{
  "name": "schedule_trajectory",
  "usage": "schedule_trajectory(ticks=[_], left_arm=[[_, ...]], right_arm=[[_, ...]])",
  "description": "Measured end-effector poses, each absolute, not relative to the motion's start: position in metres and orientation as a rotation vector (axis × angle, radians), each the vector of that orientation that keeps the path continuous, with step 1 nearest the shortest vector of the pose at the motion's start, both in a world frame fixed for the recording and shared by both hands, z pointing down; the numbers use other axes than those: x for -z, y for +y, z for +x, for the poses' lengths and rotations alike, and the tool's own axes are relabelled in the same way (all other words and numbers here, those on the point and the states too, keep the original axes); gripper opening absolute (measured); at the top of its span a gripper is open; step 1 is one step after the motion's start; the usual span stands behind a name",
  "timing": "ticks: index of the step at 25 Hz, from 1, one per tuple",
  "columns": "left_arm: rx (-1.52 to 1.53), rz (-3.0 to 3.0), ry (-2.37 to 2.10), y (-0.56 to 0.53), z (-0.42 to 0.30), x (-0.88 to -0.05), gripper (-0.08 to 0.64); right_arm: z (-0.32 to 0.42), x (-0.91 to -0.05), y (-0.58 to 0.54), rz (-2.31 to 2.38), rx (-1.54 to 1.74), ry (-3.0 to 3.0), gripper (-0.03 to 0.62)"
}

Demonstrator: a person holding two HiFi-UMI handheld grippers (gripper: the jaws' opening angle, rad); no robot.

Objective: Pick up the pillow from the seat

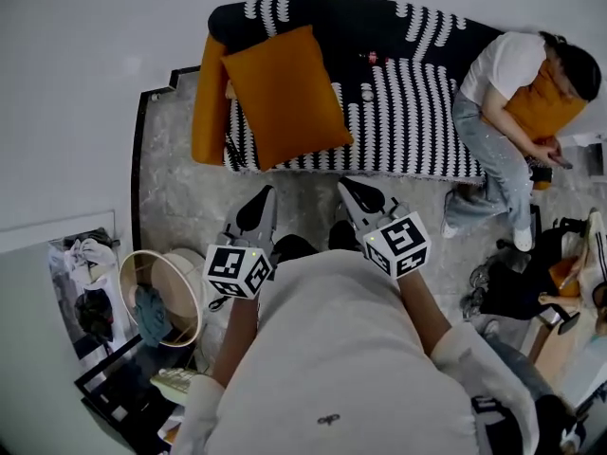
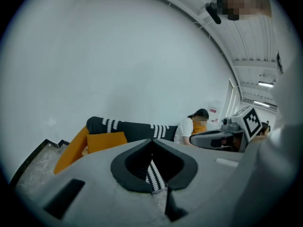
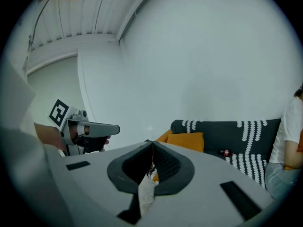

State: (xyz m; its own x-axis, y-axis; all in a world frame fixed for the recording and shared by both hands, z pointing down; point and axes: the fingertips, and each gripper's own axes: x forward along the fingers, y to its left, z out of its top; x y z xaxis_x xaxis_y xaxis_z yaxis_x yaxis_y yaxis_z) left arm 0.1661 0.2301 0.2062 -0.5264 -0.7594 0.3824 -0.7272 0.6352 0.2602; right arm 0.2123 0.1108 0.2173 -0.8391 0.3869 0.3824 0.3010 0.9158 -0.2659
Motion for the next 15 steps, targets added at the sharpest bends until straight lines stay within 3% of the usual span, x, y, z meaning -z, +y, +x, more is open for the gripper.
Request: schedule_trajectory(ticks=[15], left_arm=[[0.065, 1.261, -2.278, 0.215, 0.080, -0.236, 0.012]], right_arm=[[0.140, -0.251, 0.099, -0.356, -0.313, -2.587, 0.009]])
